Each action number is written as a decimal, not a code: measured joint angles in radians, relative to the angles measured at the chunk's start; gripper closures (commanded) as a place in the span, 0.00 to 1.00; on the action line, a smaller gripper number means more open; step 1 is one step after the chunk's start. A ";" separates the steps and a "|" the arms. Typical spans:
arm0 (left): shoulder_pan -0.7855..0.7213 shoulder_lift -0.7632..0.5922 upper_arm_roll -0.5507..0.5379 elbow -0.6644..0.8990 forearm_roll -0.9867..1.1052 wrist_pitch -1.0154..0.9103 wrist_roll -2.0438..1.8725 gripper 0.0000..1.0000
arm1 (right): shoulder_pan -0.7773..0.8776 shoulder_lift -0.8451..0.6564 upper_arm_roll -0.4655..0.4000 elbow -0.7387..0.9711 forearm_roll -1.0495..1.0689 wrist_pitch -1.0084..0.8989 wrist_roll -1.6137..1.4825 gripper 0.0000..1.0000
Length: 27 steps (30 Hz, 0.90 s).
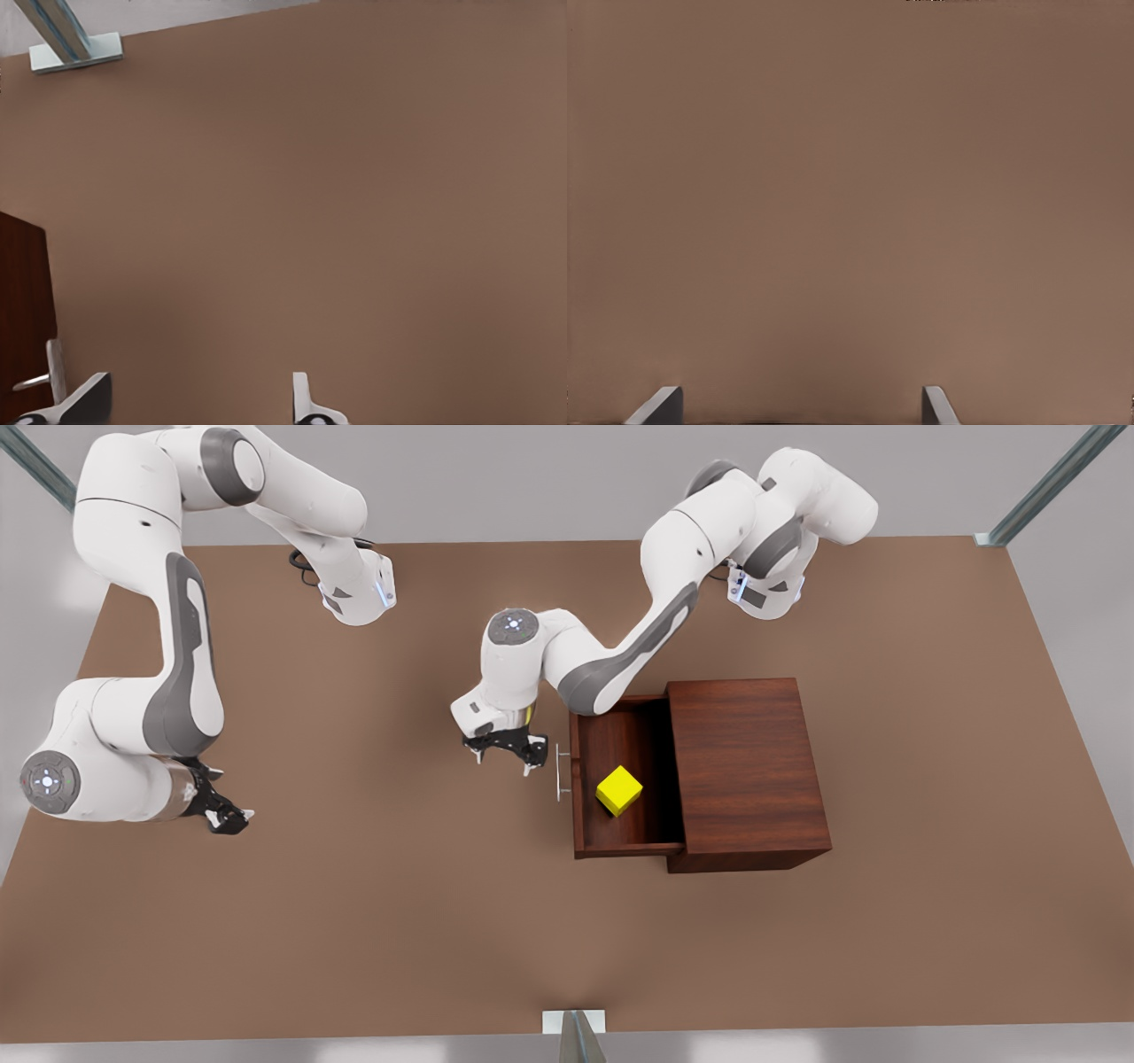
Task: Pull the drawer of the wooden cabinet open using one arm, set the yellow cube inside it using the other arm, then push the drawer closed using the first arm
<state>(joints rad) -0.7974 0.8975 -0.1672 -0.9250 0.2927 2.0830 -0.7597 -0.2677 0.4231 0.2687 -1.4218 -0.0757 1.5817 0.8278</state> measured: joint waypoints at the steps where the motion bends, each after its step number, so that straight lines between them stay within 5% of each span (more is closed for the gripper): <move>1: 0.000 0.020 0.004 0.003 0.004 0.017 -0.032 0.00 | 0.011 0.005 0.001 0.004 0.000 0.001 -0.033 0.00; 11: -0.066 0.087 0.086 0.004 0.050 0.075 -0.238 0.00 | 0.013 0.032 -0.012 0.010 0.004 0.005 -0.279 0.00; 27: -0.064 0.078 0.122 -0.009 0.050 -0.098 -0.295 0.00 | 0.005 0.033 -0.010 0.010 -0.028 -0.001 -0.538 0.00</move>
<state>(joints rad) -0.8615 0.9757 -0.0448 -0.9336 0.3425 1.9853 -1.0549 -0.2624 0.4564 0.2590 -1.4120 -0.1032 1.5808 0.2899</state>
